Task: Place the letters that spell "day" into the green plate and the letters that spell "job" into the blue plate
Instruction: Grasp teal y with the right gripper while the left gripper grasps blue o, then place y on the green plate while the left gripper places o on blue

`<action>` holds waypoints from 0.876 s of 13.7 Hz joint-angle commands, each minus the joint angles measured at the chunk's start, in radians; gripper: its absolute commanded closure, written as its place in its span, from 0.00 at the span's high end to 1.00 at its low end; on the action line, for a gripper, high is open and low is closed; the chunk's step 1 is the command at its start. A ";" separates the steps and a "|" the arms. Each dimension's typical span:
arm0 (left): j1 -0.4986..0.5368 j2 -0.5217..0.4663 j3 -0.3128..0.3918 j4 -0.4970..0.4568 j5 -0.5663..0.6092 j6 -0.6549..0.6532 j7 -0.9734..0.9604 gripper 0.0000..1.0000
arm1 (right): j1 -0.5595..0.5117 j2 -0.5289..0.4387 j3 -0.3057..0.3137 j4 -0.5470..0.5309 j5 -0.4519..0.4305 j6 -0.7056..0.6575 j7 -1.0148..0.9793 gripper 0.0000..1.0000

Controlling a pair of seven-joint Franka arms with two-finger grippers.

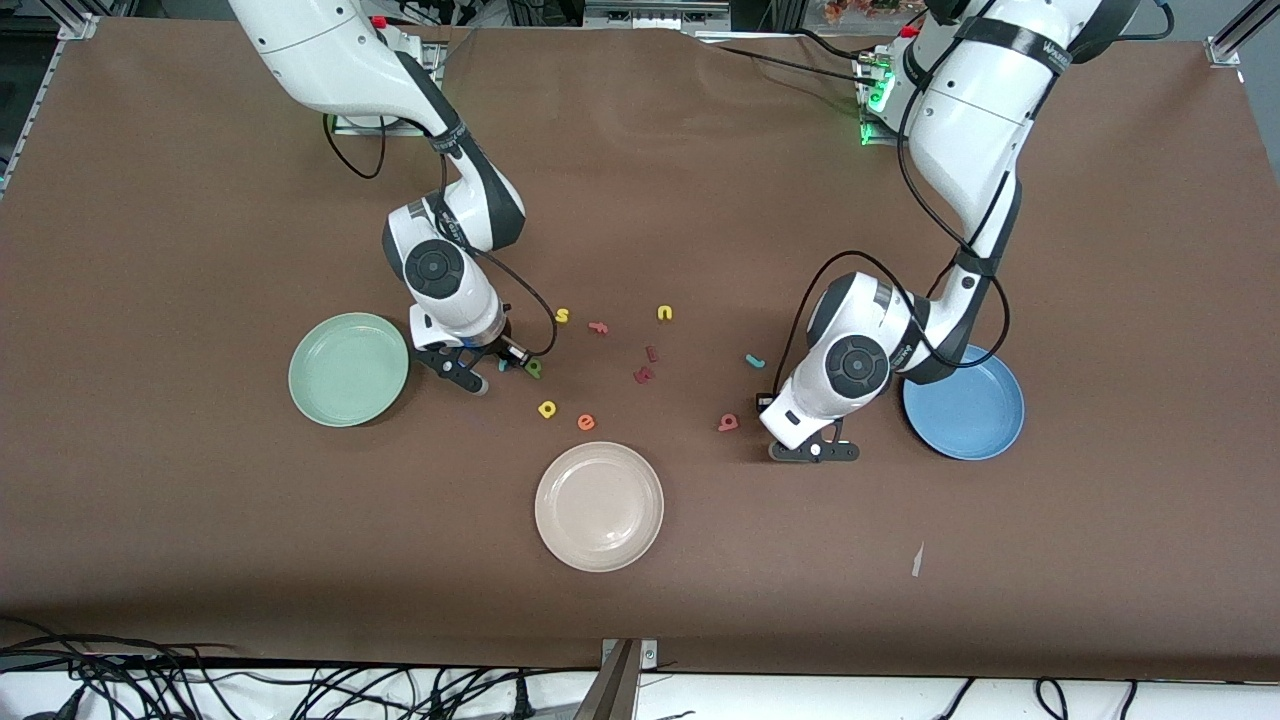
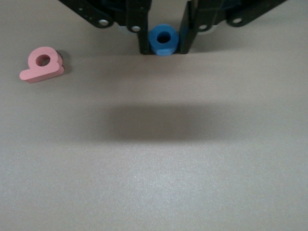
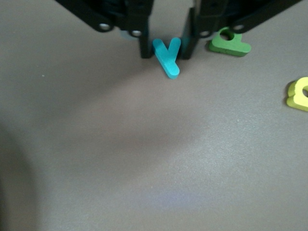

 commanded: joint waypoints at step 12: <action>0.256 -0.290 0.004 -0.188 0.121 -0.269 0.433 0.14 | 0.004 -0.206 -0.292 -0.033 0.014 -0.285 -0.557 0.01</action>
